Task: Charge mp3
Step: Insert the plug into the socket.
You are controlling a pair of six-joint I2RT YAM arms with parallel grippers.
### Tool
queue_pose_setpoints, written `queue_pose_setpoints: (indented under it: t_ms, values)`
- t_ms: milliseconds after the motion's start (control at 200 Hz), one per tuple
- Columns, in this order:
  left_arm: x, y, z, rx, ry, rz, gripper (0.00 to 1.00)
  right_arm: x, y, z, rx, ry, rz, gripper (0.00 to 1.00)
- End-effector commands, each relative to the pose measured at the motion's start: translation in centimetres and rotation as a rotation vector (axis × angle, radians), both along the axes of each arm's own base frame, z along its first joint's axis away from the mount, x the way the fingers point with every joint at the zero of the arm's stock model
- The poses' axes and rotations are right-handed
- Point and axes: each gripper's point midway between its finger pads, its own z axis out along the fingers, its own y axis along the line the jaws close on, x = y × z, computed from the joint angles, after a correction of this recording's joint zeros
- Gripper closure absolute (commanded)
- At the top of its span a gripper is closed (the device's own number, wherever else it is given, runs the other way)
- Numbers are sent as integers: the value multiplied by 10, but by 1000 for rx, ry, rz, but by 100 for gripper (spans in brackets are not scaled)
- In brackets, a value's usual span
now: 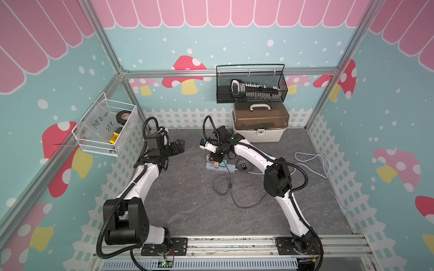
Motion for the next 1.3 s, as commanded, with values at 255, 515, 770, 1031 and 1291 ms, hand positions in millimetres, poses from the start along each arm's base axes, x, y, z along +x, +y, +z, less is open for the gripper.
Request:
queue_pose_setpoints:
  t_ms: [255, 515, 770, 1031, 1291]
  values:
    - [-14, -24, -20, 195, -54, -310, 17, -3, 10, -11, -13, 10, 45, 100]
    - [-23, -46, -36, 217, -99, -519, 56, -7, 8, -25, -37, 43, 64, 100]
    - [-26, -53, -32, 177, -114, -514, 57, -29, -13, -42, -129, 76, 151, 100]
    - [-36, -63, -29, 186, -125, -532, 57, -37, -29, -49, -185, 77, 172, 100]
    - [-33, -63, -27, 203, -127, -515, 58, -17, -22, -55, -162, 91, 22, 100]
